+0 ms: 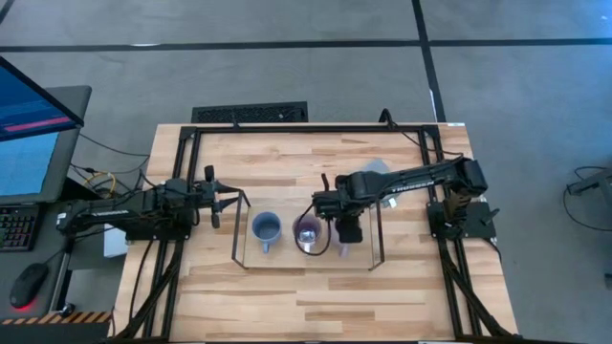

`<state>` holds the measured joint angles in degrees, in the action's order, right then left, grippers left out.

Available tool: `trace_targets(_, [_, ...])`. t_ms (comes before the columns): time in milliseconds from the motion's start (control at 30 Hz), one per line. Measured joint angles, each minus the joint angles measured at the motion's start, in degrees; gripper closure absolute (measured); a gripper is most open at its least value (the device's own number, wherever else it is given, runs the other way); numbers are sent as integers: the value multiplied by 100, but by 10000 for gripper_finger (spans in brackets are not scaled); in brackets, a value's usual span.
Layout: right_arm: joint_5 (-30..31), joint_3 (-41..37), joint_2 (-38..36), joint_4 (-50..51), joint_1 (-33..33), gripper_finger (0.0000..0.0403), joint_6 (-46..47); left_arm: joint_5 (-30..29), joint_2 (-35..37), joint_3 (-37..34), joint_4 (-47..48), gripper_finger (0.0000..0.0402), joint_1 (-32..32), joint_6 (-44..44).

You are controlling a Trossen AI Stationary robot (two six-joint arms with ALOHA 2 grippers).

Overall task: Stack small to large cups/mugs on shelf
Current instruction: Put the purple mug on the shelf

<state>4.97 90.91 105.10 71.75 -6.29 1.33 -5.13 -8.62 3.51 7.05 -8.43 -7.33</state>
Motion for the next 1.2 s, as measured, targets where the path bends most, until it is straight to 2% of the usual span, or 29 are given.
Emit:
trace_targets(700, [83, 21, 83, 281, -82, 367, 13, -7, 0, 0, -3, 303, -2, 2])
trace_targets(967, [153, -13, 122, 272, -82, 309, 15, -7, 0, 0, -3, 303, -2, 4])
trace_targets(1200, [130, -11, 119, 246, -80, 302, 14, -7, 0, 0, -2, 303, -2, 4])
